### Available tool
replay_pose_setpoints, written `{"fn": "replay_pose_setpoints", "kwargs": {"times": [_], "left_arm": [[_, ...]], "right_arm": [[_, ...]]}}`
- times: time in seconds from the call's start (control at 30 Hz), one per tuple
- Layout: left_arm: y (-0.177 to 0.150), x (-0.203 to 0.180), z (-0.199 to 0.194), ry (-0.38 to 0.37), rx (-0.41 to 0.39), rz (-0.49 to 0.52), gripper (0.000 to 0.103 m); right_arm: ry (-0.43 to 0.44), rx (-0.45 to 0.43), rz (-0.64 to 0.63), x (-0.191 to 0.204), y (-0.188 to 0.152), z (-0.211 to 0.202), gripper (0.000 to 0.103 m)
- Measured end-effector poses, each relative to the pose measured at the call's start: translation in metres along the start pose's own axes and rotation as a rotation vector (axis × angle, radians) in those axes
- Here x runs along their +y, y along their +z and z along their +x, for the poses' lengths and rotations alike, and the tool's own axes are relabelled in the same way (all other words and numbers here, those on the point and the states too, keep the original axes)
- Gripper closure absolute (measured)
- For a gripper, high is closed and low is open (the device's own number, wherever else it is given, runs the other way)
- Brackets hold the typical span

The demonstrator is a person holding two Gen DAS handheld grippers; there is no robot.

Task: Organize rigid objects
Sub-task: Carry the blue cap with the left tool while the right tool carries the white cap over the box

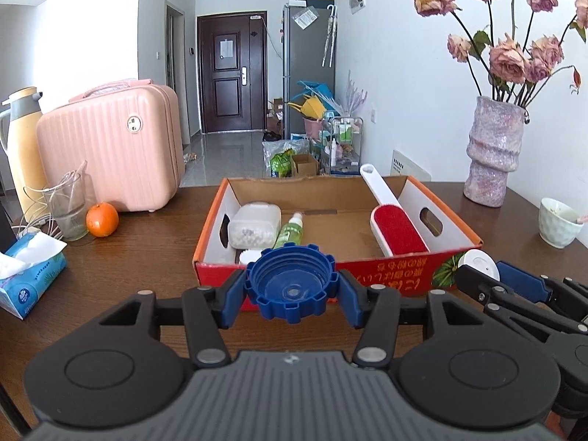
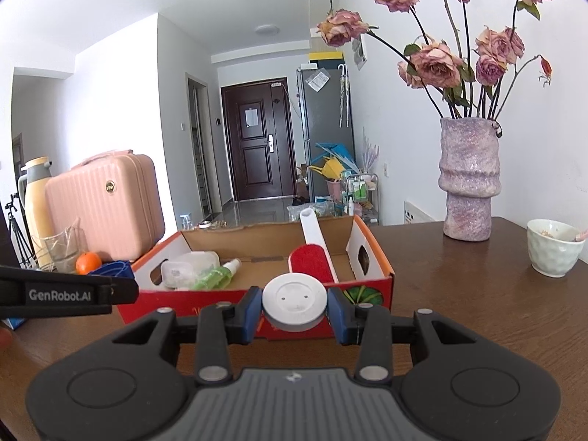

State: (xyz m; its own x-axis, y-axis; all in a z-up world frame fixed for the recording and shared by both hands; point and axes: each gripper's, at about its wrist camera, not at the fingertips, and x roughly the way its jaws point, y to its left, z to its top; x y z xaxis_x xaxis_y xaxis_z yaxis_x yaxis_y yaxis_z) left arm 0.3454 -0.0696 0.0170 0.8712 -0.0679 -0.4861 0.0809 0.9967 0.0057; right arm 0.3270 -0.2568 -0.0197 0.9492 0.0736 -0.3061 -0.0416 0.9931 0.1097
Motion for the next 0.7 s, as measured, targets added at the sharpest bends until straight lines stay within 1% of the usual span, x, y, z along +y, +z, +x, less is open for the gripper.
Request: {"fn": "replay_pose_setpoints", "kwargs": {"times": [0.37,0.47,0.7], "left_arm": [[0.015,0.002,0.012,0.012,-0.028,-0.01,0.049],[0.019,0.004,0.02,0.015,-0.025,-0.017,0.049],[0.028,0.008,0.036,0.031,-0.028,-0.028,0.049]], "right_arm": [[0.004,-0.031,0.0,0.014,0.016,0.019,0.065],[0.004,-0.036,0.0,0.016,0.02,0.025,0.065],[0.01,-0.03,0.001,0.02,0.028,0.045,0.065]]}}
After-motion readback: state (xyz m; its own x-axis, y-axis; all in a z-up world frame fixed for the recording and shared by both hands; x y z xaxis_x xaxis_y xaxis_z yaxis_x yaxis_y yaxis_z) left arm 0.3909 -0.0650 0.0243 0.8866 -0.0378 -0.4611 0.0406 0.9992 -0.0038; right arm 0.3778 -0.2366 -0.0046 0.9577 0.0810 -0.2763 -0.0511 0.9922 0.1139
